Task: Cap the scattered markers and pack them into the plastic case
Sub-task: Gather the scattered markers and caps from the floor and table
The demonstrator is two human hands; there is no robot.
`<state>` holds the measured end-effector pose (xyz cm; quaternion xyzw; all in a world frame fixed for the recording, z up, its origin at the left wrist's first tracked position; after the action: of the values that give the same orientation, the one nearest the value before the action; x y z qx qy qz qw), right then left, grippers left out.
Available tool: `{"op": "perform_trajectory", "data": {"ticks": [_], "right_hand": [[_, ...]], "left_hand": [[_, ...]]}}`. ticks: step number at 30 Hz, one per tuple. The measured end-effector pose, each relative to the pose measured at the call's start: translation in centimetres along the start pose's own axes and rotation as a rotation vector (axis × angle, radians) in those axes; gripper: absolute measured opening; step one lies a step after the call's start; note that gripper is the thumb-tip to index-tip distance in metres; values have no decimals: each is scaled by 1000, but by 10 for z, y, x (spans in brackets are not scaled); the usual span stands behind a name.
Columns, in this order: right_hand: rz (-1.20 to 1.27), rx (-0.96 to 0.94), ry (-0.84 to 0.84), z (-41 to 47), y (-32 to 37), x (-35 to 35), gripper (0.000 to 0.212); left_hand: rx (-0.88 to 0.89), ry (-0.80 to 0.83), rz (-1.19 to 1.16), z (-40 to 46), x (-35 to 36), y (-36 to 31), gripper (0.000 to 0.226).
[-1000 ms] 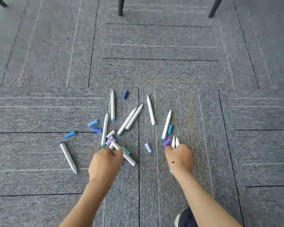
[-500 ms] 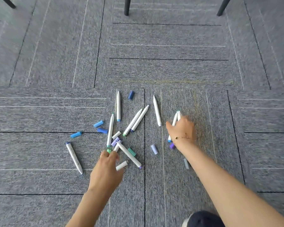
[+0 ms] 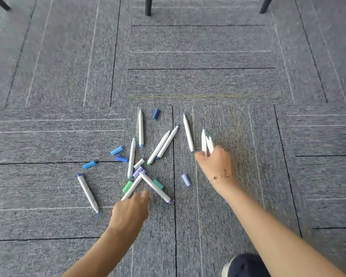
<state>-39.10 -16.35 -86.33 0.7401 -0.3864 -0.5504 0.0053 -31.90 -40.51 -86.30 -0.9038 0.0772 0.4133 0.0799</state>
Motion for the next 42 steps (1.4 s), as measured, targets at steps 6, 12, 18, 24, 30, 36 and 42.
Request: {"op": "perform_trajectory", "data": {"ticks": [6, 12, 18, 24, 30, 36, 42], "right_hand": [[48, -145, -53, -18, 16, 3, 20], [-15, -243, -72, -30, 30, -5, 18], [42, -170, 3, -22, 19, 3, 17], [60, -153, 0, -13, 21, -8, 15], [50, -176, 1, -13, 22, -11, 18], [-10, -231, 48, -6, 39, -6, 22], [-231, -168, 26, 27, 67, 2, 40]], "left_hand": [[-68, -96, 93, -15, -17, -6, 43], [-90, -204, -243, -6, 0, -6, 44], [-301, -382, -727, -18, 4, 10, 46], [-583, -306, -793, 5, 5, 24, 51], [-582, -251, -758, 27, -1, 16, 22], [-487, -390, -907, 17, -9, 33, 13], [-386, -544, -784, -4, -31, 75, 10]]}}
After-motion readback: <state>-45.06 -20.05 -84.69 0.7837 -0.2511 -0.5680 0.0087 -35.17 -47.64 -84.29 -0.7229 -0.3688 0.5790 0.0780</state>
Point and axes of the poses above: each hand's wrist, its own z-axis towards the middle knuckle, its own x-axis out of the palm, y = z × x, the point moved 10 cm from there along z, towards the middle knuckle, and after that the axes turned 1 degree about -z, right-handed, at the moved point
